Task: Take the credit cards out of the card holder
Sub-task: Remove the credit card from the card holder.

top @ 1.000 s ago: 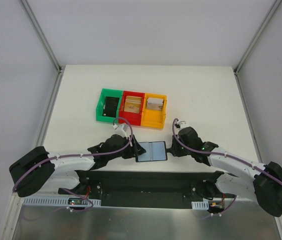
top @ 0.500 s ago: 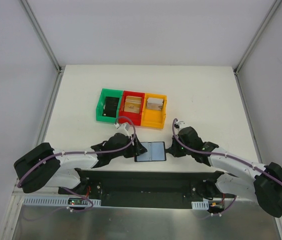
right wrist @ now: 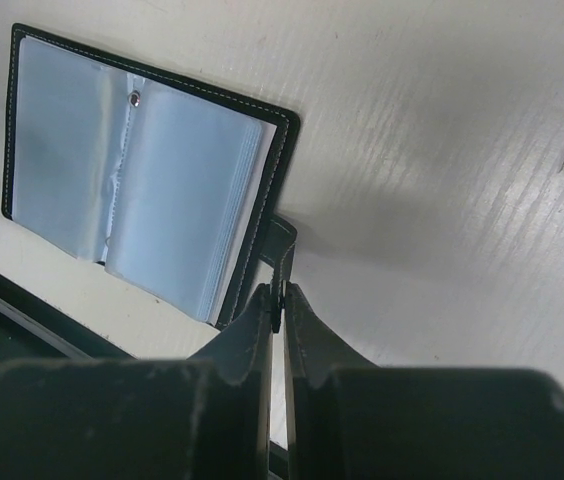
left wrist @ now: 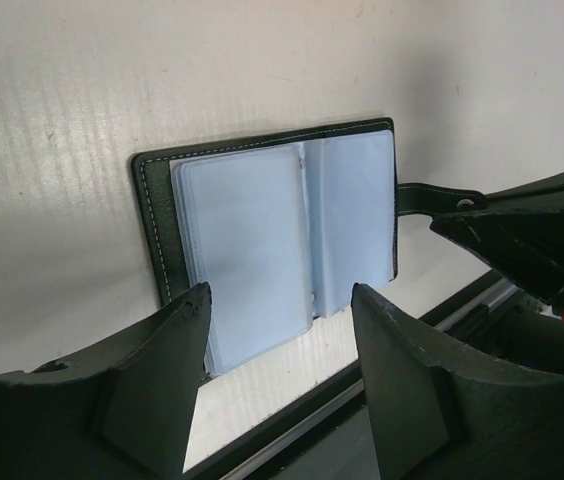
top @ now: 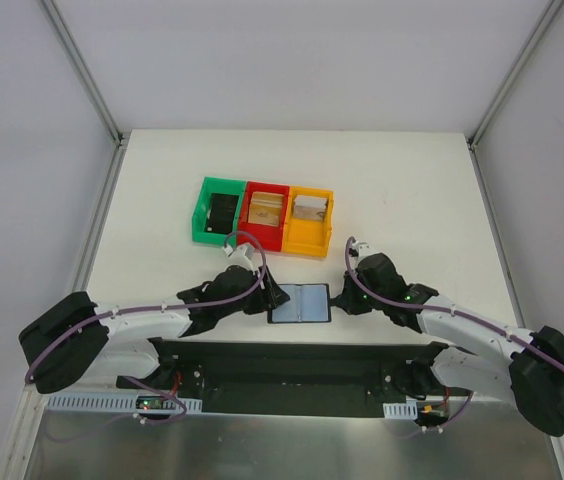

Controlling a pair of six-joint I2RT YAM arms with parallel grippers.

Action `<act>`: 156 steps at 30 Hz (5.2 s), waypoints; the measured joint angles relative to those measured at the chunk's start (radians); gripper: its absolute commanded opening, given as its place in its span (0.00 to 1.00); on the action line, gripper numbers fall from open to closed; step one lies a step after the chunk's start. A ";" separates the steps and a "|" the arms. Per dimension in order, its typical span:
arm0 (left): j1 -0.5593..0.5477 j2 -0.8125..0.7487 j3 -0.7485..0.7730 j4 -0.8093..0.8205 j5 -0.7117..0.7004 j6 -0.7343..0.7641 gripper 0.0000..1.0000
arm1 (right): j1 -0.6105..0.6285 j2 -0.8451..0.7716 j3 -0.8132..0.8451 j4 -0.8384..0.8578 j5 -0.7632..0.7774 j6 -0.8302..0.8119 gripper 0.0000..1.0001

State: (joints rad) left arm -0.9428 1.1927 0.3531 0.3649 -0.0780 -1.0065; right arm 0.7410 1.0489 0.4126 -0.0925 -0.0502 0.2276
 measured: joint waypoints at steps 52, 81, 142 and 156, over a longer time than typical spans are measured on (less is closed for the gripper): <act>-0.019 0.095 0.095 0.036 0.101 0.056 0.56 | -0.002 0.011 0.000 -0.002 -0.019 0.000 0.00; -0.003 -0.156 0.017 -0.067 -0.005 0.109 0.47 | -0.002 -0.189 0.106 -0.085 -0.054 -0.011 0.42; 0.015 0.166 0.013 0.076 -0.008 0.082 0.00 | 0.018 0.403 0.040 0.605 -0.325 0.345 0.54; 0.015 0.159 -0.008 0.095 -0.011 0.056 0.00 | 0.017 0.402 -0.040 0.689 -0.305 0.405 0.54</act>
State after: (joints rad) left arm -0.9276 1.3518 0.3450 0.4603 -0.0891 -0.9508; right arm 0.7578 1.4513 0.3725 0.5964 -0.3553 0.6323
